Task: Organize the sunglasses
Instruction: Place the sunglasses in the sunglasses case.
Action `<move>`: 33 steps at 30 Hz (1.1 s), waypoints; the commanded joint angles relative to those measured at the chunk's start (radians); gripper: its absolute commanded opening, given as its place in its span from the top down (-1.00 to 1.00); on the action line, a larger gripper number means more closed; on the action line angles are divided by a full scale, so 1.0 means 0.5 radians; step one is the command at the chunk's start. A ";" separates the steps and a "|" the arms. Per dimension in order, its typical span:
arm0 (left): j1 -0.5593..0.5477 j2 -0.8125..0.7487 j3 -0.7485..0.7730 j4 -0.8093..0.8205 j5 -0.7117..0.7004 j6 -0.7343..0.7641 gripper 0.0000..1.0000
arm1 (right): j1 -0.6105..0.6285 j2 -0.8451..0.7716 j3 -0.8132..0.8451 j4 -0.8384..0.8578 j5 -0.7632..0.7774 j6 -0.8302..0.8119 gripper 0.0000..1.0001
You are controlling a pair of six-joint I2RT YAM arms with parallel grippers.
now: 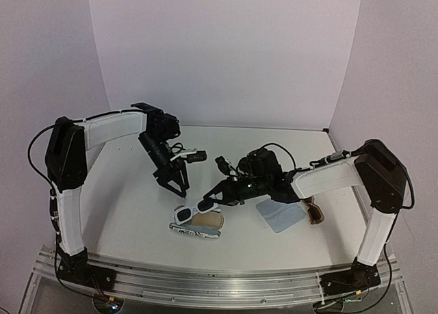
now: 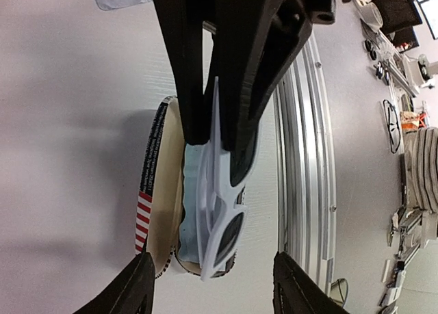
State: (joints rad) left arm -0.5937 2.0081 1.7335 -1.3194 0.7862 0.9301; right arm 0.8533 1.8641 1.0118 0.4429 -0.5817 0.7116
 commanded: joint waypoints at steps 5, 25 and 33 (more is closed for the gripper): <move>0.149 -0.649 -0.622 0.776 0.093 -0.351 -0.13 | 0.135 -0.157 -0.056 0.236 0.370 0.498 0.75; 0.037 -1.295 -1.939 1.894 -0.166 0.049 -0.10 | 0.234 -0.066 -0.333 0.675 0.680 0.745 0.75; 0.034 -1.139 -1.939 1.861 -0.098 0.187 -0.14 | 0.315 0.013 -0.380 0.676 0.752 0.859 0.77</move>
State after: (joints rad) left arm -0.5732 1.4056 0.7605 -0.4076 0.7044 0.9674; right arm 0.9818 1.8443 0.8282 0.7261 -0.2375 1.0987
